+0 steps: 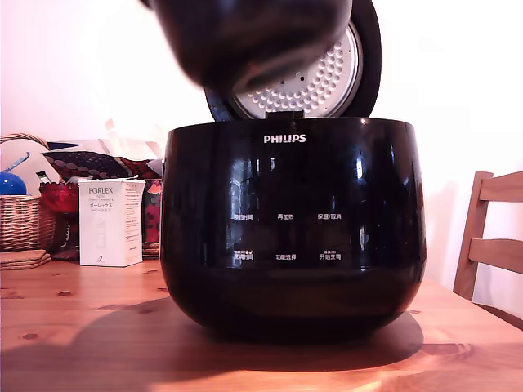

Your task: Place the pot you are holding inside the rice cooker

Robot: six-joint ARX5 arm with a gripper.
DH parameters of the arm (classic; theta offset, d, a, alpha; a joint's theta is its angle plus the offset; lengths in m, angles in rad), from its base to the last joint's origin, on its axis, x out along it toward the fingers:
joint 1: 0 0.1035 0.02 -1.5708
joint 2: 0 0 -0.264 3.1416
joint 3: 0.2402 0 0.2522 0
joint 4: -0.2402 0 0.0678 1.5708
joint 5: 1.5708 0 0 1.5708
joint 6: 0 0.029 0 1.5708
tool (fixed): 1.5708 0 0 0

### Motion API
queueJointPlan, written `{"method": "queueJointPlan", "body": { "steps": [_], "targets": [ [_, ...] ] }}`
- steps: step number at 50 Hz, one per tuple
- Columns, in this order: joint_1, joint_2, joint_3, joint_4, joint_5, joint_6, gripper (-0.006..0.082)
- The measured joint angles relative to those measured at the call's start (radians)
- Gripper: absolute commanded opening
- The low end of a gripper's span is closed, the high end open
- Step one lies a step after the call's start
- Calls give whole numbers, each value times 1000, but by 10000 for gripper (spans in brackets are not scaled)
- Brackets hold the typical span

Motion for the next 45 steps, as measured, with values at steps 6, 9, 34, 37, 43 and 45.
{"method": "queueJointPlan", "body": {
  "steps": [6,9,34,37,43,45],
  "targets": [
    [0,22,39,7,11,5,-24],
    [-1,40,48,15,13,6,-24],
    [0,121,50,26,13,25,-24],
    [2,128,50,28,12,25,-24],
    [8,156,50,29,2,41,-24],
    [10,170,50,29,-2,50,-24]
  ]
}}
